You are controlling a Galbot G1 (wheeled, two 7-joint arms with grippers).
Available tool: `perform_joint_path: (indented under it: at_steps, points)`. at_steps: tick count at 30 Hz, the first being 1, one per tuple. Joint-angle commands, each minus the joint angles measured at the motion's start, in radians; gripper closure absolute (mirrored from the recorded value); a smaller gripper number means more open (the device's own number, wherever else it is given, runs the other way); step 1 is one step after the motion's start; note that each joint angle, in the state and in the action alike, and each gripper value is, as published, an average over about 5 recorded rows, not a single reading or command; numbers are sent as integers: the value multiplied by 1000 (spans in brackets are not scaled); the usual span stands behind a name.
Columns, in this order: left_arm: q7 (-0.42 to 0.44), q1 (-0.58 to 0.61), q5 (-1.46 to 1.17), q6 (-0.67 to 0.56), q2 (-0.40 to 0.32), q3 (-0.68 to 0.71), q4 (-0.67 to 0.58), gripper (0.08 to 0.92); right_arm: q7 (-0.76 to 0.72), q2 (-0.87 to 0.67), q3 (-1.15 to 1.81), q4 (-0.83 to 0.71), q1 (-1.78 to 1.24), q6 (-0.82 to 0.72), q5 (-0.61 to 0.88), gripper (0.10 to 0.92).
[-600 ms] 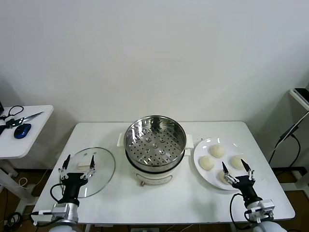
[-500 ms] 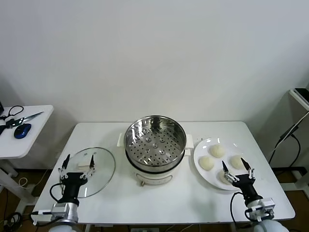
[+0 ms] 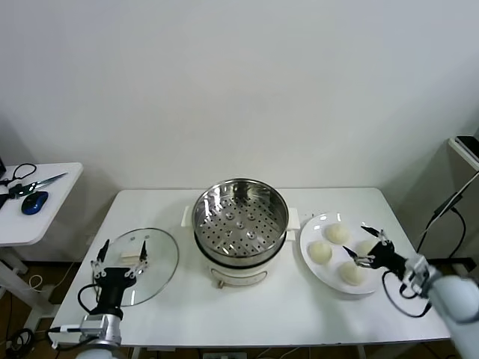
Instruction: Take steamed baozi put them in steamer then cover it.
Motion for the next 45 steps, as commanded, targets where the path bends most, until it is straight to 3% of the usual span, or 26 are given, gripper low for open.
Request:
perform_joint_path:
  at_steps: [1, 8, 12, 24, 45]
  points:
    - [-3, -2, -3, 0, 3, -1, 13, 177, -315, -157, -581, -302, 643, 30, -187, 203]
    - [-7, -7, -12, 6, 10, -11, 27, 177, -359, 29, -1064, -482, 1029, 73, -139, 203]
    - [-10, -13, -10, 9, 10, -11, 38, 177, -366, 155, -1165, -583, 1083, 89, -144, 203]
    - [-16, -18, -15, 18, 6, -21, 46, 177, -344, 311, -1136, -748, 1013, 109, -212, 203]
    - [-17, -32, -20, 30, 29, -27, 62, 177, -333, 405, -1052, -815, 923, 111, -254, 203]
